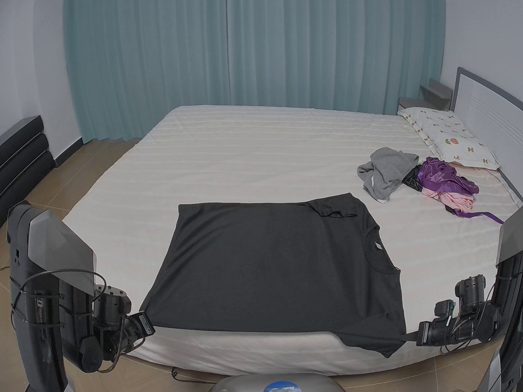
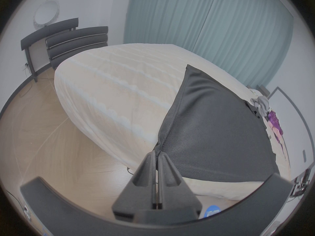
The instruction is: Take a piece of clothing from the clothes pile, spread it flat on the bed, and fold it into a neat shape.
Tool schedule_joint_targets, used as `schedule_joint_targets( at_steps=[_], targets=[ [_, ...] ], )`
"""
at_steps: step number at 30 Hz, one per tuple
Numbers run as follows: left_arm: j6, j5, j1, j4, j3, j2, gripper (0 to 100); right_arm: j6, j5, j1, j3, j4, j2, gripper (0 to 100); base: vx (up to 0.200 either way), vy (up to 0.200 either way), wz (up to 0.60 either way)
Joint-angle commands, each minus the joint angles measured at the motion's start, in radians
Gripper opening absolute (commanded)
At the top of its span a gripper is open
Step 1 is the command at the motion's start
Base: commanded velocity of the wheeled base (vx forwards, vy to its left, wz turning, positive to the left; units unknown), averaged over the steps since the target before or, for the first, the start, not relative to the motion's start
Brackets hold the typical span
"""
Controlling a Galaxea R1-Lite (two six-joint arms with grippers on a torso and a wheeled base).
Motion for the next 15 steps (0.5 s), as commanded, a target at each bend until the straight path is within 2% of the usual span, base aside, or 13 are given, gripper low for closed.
schedule_joint_targets(
  at_steps=[1,9,15],
  targets=[
    [0.023,0.001,0.0,-0.031,0.05,0.029,0,-0.009,-0.004,-0.001,0.018,0.033,-0.042,0,0.0,0.0,0.0],
    [0.035,0.005,-0.006,-0.037,0.058,0.049,0,-0.024,-0.004,-0.007,0.018,0.123,-0.096,0,0.0,0.0,0.0],
    [0.046,0.009,-0.016,0.026,0.058,0.038,0,-0.075,-0.007,-0.029,0.018,0.149,-0.111,0,0.0,0.0,0.0]
  ],
)
